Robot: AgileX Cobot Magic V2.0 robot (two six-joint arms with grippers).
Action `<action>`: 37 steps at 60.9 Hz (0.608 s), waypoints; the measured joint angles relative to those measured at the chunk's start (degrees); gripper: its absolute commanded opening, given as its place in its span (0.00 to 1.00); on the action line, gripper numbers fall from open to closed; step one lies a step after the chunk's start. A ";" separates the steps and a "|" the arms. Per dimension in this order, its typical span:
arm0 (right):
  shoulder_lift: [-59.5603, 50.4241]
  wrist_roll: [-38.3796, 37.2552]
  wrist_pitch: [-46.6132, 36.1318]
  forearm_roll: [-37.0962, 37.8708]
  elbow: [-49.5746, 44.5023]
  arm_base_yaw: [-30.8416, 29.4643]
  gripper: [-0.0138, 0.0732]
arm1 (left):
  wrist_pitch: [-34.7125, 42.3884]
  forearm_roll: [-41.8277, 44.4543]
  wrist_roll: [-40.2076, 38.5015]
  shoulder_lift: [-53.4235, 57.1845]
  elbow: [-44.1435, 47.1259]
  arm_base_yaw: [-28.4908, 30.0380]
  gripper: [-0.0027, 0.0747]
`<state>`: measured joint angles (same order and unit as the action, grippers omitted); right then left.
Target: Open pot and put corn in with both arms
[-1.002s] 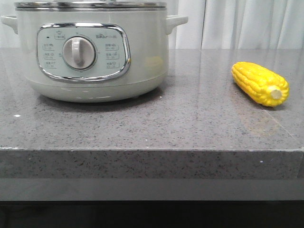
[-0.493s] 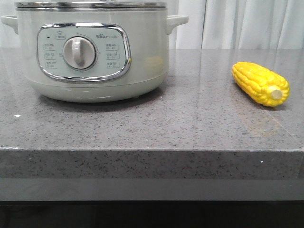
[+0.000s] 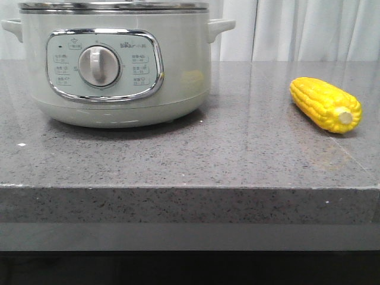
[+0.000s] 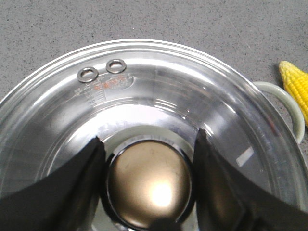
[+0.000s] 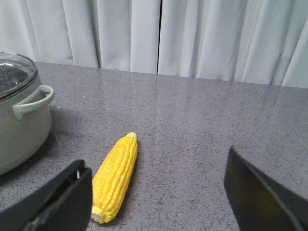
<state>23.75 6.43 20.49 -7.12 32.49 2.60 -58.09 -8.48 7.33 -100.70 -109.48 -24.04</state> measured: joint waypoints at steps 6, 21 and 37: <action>0.00 0.00 -0.03 0.00 0.00 0.00 0.83 | -1.73 0.00 0.00 0.55 -1.80 0.00 0.21; 0.00 0.00 -0.36 0.00 0.00 0.00 0.83 | -4.38 0.00 0.10 7.06 -2.92 0.00 0.21; 0.04 0.00 -0.36 0.00 0.00 0.00 0.83 | -3.29 -0.46 0.10 18.26 8.85 0.00 0.21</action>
<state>23.79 6.43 20.13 -7.12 32.49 2.60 -61.38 -8.95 7.43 -82.44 -100.62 -24.04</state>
